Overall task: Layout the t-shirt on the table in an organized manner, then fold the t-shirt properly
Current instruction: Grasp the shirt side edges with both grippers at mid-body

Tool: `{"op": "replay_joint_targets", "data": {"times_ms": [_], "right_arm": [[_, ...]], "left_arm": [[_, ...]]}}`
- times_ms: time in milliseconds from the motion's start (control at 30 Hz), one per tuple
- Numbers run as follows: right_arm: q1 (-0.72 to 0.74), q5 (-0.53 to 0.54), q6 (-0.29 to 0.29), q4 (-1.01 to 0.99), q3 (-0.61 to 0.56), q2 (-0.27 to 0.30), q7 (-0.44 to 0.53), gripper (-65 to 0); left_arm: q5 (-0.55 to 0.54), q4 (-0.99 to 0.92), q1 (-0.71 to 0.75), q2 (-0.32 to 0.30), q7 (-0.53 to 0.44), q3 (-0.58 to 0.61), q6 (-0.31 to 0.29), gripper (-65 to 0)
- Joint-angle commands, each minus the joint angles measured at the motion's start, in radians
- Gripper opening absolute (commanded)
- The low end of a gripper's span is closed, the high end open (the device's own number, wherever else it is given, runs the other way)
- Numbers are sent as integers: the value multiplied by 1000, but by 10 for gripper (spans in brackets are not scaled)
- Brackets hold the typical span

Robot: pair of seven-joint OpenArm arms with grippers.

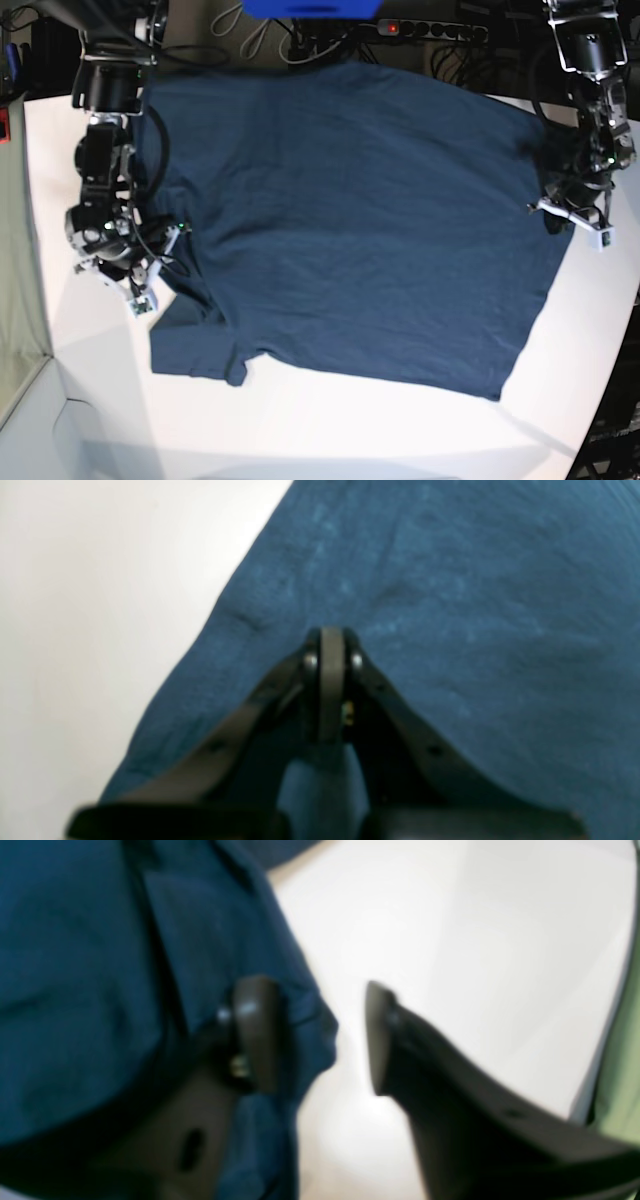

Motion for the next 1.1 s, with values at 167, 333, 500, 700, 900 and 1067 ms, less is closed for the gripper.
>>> {"op": "replay_joint_targets", "data": {"times_ms": [167, 333, 500, 700, 900, 1067], "right_arm": [[100, 1, -4, -84, 7, 62, 33, -644], [172, 1, -4, -207, 69, 95, 36, -608], [239, 1, -4, -287, 82, 127, 37, -558], [288, 1, -6, -310, 78, 133, 37, -411], [302, 1, -6, -293, 82, 134, 27, -260], [201, 1, -3, -138, 84, 128, -9, -292]], "left_arm": [[24, 1, 3, -14, 41, -3, 18, -646], [20, 18, 23, -11, 41, -3, 18, -646], [17, 86, 28, -5, 47, 1, 18, -646], [17, 199, 23, 47, 120, -33, 18, -646], [15, 432, 20, 141, 196, -86, 18, -646], [24, 520, -37, 173, 211, -99, 18, -646]]}}
